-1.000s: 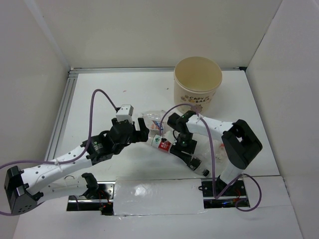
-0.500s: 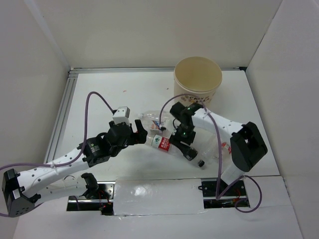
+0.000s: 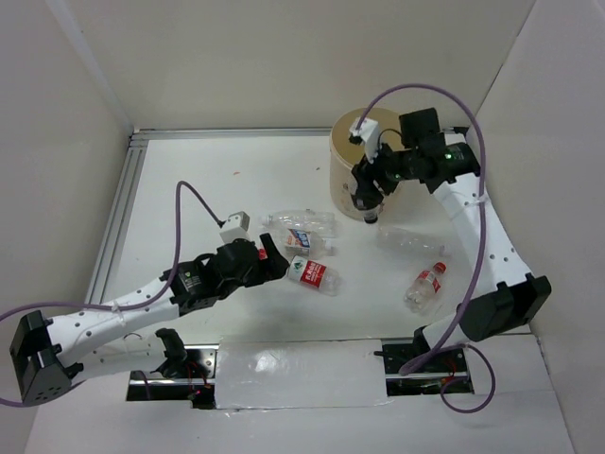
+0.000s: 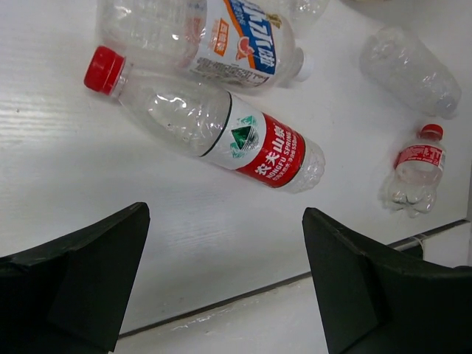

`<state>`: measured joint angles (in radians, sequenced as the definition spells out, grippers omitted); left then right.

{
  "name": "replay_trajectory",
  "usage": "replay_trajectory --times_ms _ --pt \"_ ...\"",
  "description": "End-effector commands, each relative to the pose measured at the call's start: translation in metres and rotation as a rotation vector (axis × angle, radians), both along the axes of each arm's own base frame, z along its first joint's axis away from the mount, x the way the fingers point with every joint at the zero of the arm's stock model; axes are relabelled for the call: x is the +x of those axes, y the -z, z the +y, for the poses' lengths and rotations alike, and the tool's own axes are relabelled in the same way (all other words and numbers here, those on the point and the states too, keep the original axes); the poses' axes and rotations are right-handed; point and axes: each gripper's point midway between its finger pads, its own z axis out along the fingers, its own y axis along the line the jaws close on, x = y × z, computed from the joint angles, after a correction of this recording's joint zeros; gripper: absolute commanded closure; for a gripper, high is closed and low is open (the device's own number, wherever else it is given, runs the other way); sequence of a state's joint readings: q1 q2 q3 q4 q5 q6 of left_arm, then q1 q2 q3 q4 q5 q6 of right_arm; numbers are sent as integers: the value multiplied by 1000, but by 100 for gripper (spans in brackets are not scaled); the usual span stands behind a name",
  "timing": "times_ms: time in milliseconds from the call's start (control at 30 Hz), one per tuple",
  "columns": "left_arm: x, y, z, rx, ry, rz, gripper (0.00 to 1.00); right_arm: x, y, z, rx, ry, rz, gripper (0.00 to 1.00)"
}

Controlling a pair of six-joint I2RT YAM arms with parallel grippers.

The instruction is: Put the plastic bottles in the bin

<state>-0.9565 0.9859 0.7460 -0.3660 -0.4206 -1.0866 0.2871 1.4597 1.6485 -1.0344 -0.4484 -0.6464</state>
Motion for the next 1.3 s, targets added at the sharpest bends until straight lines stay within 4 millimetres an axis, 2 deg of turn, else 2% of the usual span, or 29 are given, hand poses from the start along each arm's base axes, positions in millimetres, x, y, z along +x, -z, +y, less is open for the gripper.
replay_trajectory --times_ms 0,33,133,167,200,233,267,300,333,367,433,467,500,533,567,600,700,767,800,833,900,933,967,1033,1067,1100,1133,1167,1267 --pt "-3 4 -13 -88 -50 80 3 12 -105 23 196 -66 -299 100" --pt "-3 2 -16 -101 -47 88 3 17 -130 23 236 -54 -342 100" --pt "0 7 -20 -82 -55 108 3 38 -168 21 310 1 -419 100" --pt "0 9 -21 -84 -64 118 3 42 -188 13 338 29 -468 100" --pt "0 15 -22 -74 -71 133 3 51 -193 11 354 55 -487 100" --pt "0 18 -22 -66 -72 138 3 64 -209 5 376 118 -557 100" --pt "2 18 -25 -78 -78 138 2 77 -202 1 368 164 -562 100" --pt "4 21 -28 -83 -86 145 2 101 -194 -15 336 258 -596 97" --pt "4 25 -28 -74 -86 151 2 101 -194 -15 336 259 -596 97" --pt "6 26 -30 -80 -93 156 2 118 -180 -22 301 309 -592 94" --pt "9 27 -34 -79 -93 157 0 138 -162 -39 271 363 -566 83" --pt "9 35 -35 -66 -102 173 0 146 -140 -41 248 352 -511 75" --pt "12 32 -40 -76 -101 167 0 151 -131 -48 241 364 -488 64" --pt "13 34 -41 -74 -101 169 0 153 -122 -51 236 364 -460 27" --pt "15 34 -44 -71 -102 170 0 152 -112 -49 231 356 -424 8" --pt "16 44 -45 -51 -104 183 0 153 -112 -53 235 356 -422 0" --pt "24 47 -54 -45 -119 186 0 147 -109 -61 263 356 -385 0" --pt "30 59 -58 -29 -142 199 0 135 -110 -66 280 339 -363 0" --pt "35 57 -62 -36 -149 185 0 129 -112 -65 285 330 -364 0" --pt "37 62 -65 -33 -150 186 0 124 -100 -68 280 337 -328 0" --pt "42 61 -73 -48 -157 186 0 109 -101 -71 288 332 -326 0" --pt "46 64 -72 -42 -174 198 0 104 -84 -74 285 339 -289 0" --pt "50 60 -78 -49 -186 206 0 100 -80 -78 282 349 -281 0" --pt "46 86 -73 33 -230 284 0 87 -78 -80 292 344 -267 0" --pt "48 86 -78 28 -239 302 0 82 -65 -86 285 364 -233 0" --pt "45 102 -76 58 -260 332 0 74 -63 -83 292 351 -219 0" --pt "44 107 -77 55 -270 352 0 71 -59 -87 289 350 -218 0" --pt "45 109 -83 20 -283 364 0 68 -46 -90 284 364 -188 0" --pt "43 124 -81 33 -290 399 6 53 -20 -101 242 373 -143 0"
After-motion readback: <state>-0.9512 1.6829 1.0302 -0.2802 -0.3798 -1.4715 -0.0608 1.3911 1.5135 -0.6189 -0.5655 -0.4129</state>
